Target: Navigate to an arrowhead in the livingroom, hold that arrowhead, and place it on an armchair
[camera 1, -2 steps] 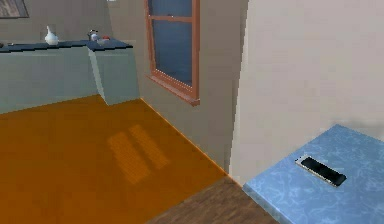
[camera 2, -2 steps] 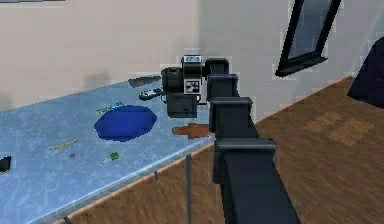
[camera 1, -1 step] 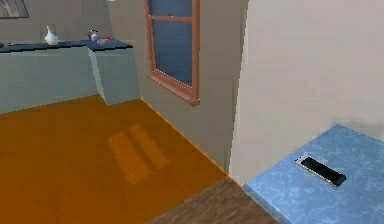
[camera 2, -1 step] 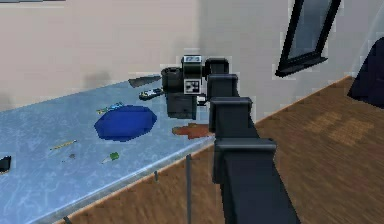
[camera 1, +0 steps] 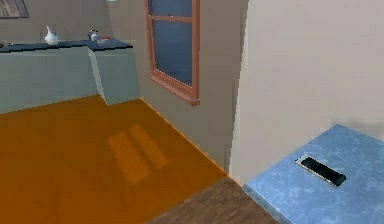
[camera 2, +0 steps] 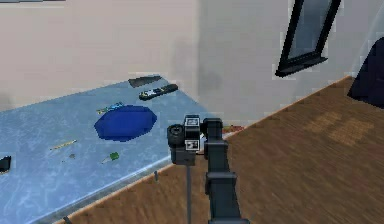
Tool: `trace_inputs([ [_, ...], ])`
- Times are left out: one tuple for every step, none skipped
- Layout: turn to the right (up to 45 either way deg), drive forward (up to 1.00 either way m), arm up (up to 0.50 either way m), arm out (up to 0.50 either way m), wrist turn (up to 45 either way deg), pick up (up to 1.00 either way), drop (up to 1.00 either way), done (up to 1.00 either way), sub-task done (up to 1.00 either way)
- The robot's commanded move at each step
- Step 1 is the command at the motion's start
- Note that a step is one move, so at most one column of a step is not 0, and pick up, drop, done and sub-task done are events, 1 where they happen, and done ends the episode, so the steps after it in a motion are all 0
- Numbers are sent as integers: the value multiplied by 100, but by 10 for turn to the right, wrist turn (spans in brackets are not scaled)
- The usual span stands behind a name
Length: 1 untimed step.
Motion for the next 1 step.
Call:
trace_inputs([
  [0,0,0,0,0,100,0,0,0],
])
